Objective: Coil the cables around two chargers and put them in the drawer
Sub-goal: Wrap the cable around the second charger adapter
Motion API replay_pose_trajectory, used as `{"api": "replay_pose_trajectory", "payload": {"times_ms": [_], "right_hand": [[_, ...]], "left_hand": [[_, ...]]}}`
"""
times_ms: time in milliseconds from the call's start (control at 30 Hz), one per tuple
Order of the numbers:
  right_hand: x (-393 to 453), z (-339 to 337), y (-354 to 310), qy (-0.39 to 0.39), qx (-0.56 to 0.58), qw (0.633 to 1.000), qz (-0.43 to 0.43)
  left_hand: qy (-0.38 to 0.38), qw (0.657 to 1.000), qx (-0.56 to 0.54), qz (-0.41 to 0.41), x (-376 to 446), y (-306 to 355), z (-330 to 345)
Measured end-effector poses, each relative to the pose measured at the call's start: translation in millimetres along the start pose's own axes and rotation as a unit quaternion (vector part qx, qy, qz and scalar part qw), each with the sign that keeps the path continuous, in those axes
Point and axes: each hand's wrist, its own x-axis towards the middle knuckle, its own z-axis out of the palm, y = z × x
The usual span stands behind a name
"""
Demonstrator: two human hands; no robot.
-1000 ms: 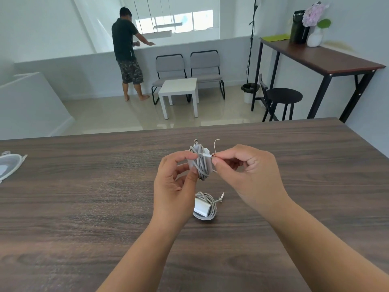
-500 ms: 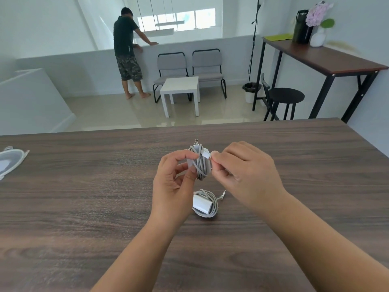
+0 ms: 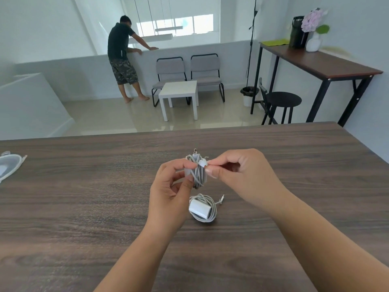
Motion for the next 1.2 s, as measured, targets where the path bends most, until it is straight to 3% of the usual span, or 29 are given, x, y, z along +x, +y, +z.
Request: {"api": "replay_pose_trajectory", "payload": {"times_ms": [67, 167, 400, 533, 667, 833, 967, 1200], "right_hand": [[0.4, 0.8, 0.9, -0.025, 0.063, 0.996, 0.062], [0.6, 3.6, 0.8, -0.025, 0.101, 0.991, 0.087], [-0.7, 7.0, -1.9, 0.034, -0.061, 0.998, -0.008], [2.3, 4.7, 4.3, -0.003, 0.101, 0.993, 0.053], [0.1, 13.9, 14.4, 0.007, 0.228, 0.97, 0.081], [-6.3, 21.6, 18.2, 0.058, 0.104, 0.992, 0.048], [-8.8, 25.3, 13.4, 0.084, -0.023, 0.995, -0.04], [-5.5, 23.7, 14.2, 0.065, 0.041, 0.997, -0.012]], "left_hand": [[0.003, 1.0, 0.017, 0.016, -0.8, 1.6, 2.2], [0.005, 1.0, 0.026, 0.012, -1.2, 2.2, 4.6], [0.002, 1.0, 0.022, -0.011, -0.5, -0.7, 4.3], [0.008, 1.0, 0.005, -0.028, -1.7, 1.1, 5.6], [0.013, 0.998, -0.029, -0.06, -0.8, -1.7, 6.7], [-0.004, 0.994, -0.067, -0.088, -2.6, -2.9, 10.5], [0.005, 0.994, -0.075, -0.085, -2.2, -4.1, 10.8], [0.014, 0.997, -0.042, -0.06, -3.4, -9.0, 7.9]]}}
